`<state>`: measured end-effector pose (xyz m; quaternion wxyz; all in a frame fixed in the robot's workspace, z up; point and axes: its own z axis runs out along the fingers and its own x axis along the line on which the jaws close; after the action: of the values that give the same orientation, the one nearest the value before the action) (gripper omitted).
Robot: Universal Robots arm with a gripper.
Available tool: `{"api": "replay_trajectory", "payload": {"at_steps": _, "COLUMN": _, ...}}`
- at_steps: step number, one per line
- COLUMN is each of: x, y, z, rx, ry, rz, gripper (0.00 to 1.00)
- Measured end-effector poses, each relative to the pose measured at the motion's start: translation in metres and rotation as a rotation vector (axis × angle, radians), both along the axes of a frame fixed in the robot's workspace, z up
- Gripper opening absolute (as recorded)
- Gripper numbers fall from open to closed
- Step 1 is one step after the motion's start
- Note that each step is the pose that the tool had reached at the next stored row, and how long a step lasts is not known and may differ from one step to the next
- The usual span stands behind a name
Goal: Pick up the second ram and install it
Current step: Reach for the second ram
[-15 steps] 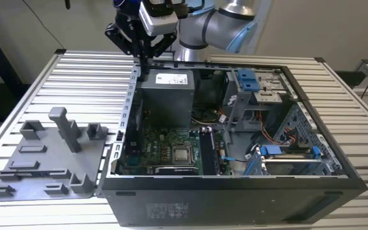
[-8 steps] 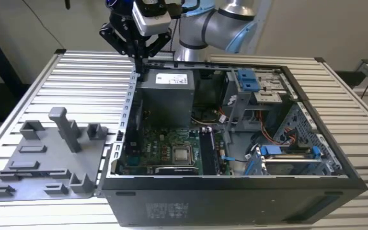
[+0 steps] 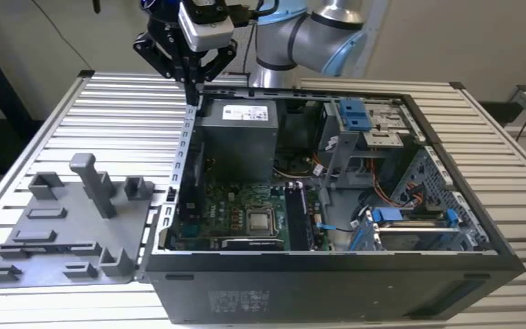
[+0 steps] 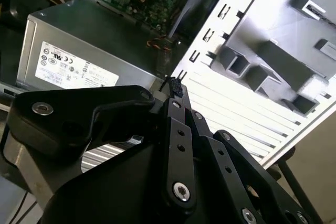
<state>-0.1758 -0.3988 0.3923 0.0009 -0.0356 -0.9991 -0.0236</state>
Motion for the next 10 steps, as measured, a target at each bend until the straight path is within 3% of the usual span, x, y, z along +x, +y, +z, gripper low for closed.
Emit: {"api": "replay_trajectory", "payload": {"at_steps": 10, "x": -0.0178, "y": 0.0, "z": -0.0002, "rx": 0.0001, "ry": 0.003, "rz": 0.0, "gripper": 0.11}}
